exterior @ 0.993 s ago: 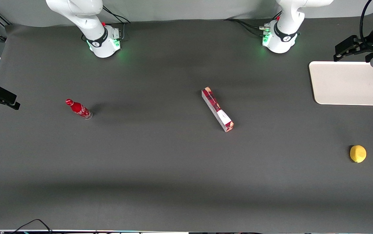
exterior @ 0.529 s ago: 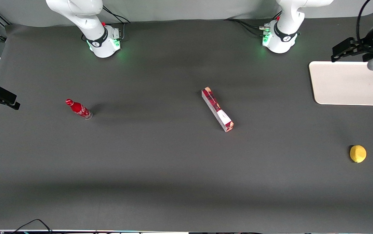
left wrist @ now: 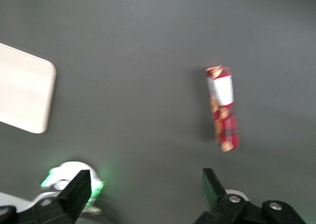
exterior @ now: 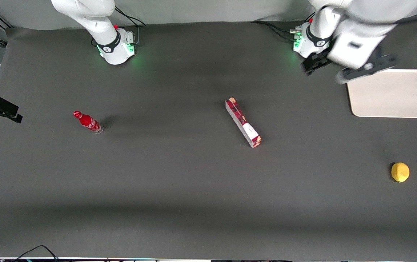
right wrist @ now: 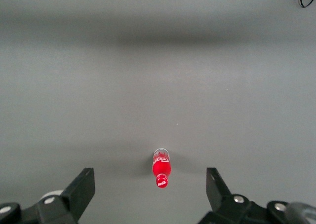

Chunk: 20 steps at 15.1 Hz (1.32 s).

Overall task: Place red cookie box on tray
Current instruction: 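Move the open left gripper over the red cookie box and lower it, then close the left gripper on the cookie box's red end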

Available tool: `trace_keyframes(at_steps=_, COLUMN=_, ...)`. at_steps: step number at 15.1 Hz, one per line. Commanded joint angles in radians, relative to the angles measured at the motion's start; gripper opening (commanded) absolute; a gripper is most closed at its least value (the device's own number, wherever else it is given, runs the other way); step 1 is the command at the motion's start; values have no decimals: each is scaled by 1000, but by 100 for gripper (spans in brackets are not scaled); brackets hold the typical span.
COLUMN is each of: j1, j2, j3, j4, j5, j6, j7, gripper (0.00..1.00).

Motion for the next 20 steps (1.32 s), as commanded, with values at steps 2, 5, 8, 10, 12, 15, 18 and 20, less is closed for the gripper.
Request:
trace_keyframes(at_steps=2, j1=1, j2=217, j3=-119, j4=20, j5=3, j6=209, j7=-318, gripper=100)
trace_keyframes(at_steps=5, j1=-7, j2=321, j3=-134, j4=-28, j5=14, j6=372, j7=-406, gripper=100)
trace_keyframes(at_steps=8, j1=-16, j2=430, j3=-172, j4=-88, j5=117, j6=521, j7=-521, gripper=100)
trace_keyframes(at_steps=10, j1=-24, j2=487, j3=-173, j4=-112, j5=125, j6=573, j7=-533, gripper=100)
trace_keyframes(at_steps=12, j1=-38, j2=495, j3=-174, j4=-189, j5=126, j6=659, j7=-538, gripper=100)
trace_keyframes(at_steps=15, j1=-59, j2=495, j3=-177, j4=-321, j5=154, j6=803, j7=-559, gripper=100)
trace_keyframes(at_steps=18, j1=-88, j2=504, j3=-179, j4=-411, j5=195, j6=904, j7=-608, gripper=100)
trace_keyframes(at_steps=20, j1=-102, j2=524, j3=-179, j4=-433, j5=214, j6=934, j7=-625, gripper=100)
